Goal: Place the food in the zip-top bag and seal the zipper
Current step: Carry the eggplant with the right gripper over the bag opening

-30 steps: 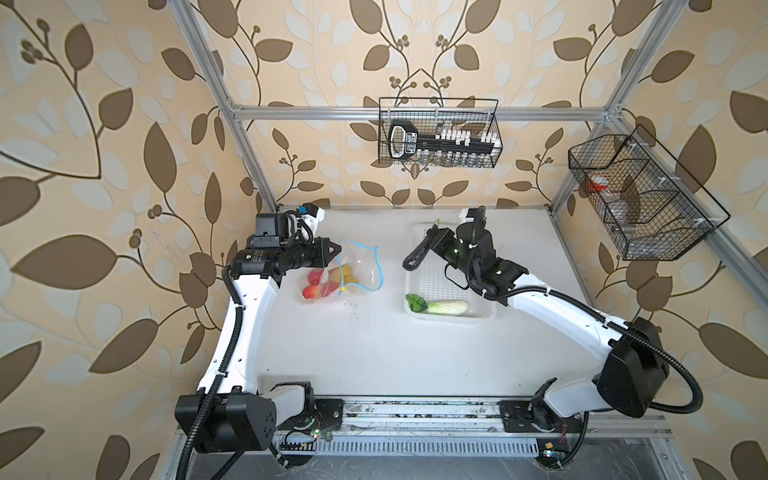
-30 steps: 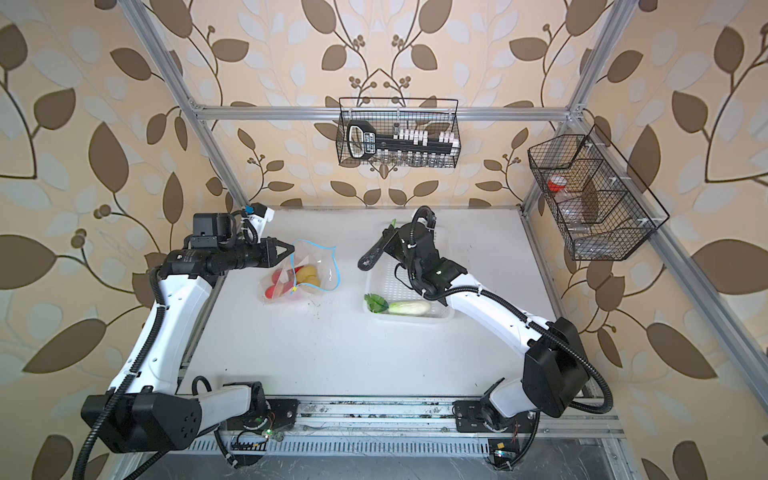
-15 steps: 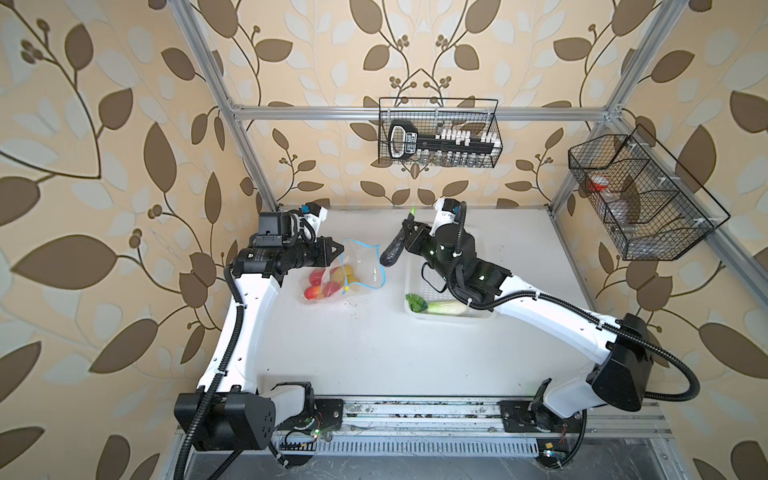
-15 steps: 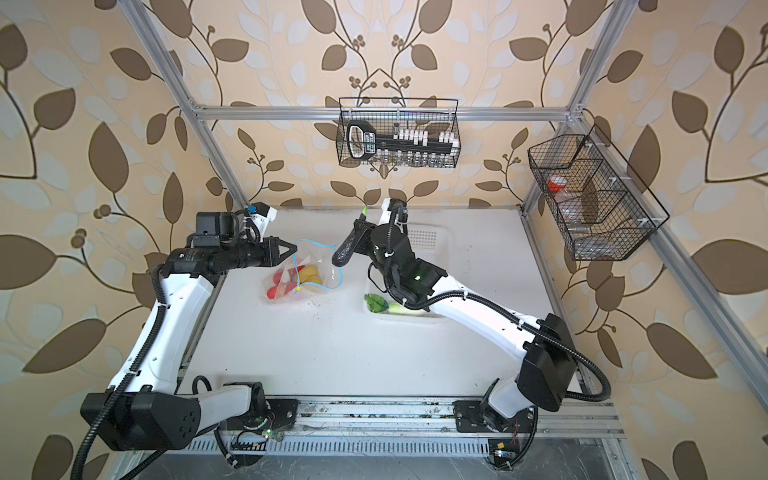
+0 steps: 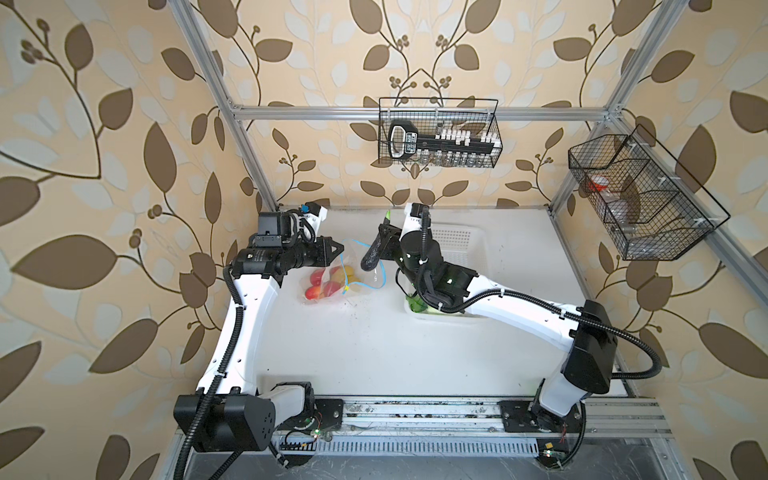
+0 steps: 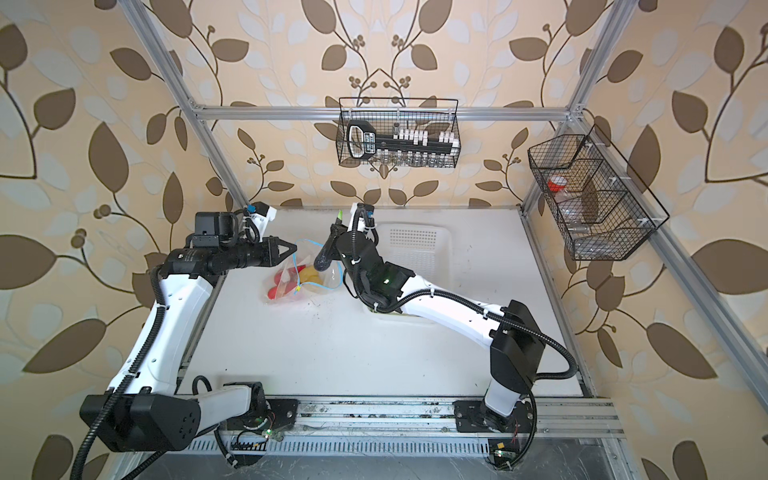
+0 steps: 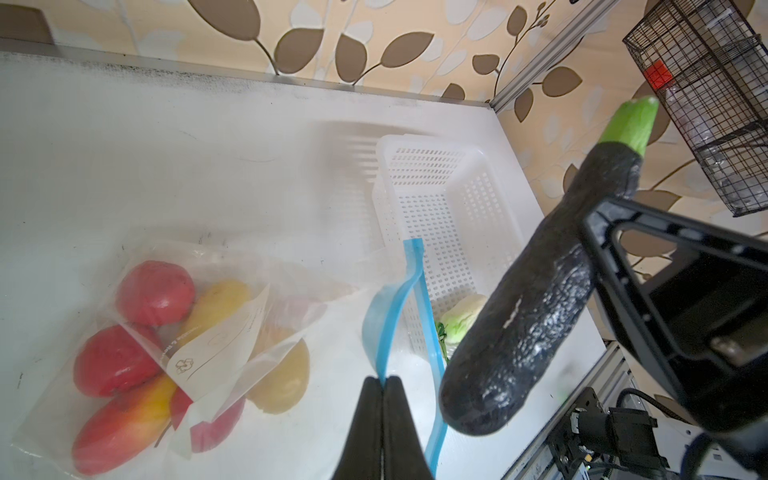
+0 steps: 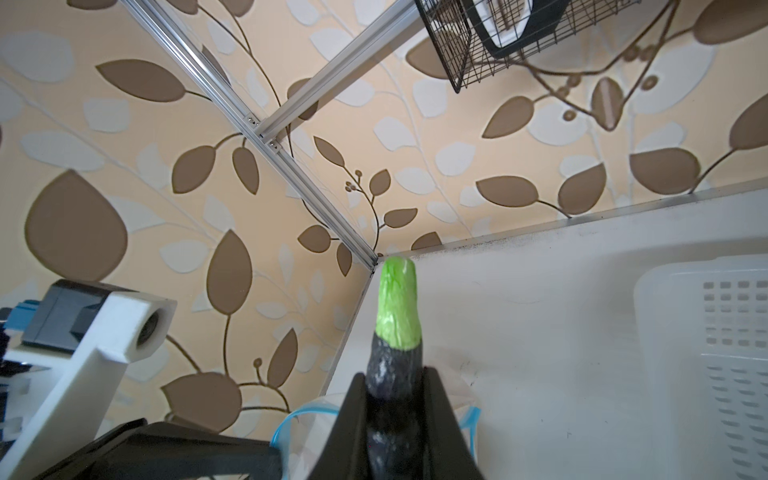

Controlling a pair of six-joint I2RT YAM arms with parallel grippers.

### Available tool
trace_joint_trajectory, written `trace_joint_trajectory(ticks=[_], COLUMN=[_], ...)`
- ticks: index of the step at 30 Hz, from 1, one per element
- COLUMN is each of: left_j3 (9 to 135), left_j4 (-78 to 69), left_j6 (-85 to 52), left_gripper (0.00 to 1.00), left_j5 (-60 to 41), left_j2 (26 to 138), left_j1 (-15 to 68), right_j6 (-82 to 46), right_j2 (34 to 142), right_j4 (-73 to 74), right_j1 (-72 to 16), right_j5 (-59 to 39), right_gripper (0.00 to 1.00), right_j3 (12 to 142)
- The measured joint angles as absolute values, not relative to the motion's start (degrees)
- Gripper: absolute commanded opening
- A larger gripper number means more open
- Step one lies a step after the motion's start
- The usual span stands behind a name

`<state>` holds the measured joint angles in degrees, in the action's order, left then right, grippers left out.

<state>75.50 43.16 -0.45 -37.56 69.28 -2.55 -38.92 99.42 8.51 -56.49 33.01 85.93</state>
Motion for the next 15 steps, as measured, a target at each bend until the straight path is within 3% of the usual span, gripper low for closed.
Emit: trace_joint_trajectory(ticks=[15], left_j3=[79.0], left_j4=[43.2], left_j6=[-1.7], left_gripper=[0.00], left_j5=[-38.8], left_j2=[71.0], left_j1=[-2.5], right_j6=[-34.1], right_j2=[107.4], right_j4=[12.0], right_j1=[-58.0], right_j5=[33.7], right_gripper=[0.15], right_j3=[90.3])
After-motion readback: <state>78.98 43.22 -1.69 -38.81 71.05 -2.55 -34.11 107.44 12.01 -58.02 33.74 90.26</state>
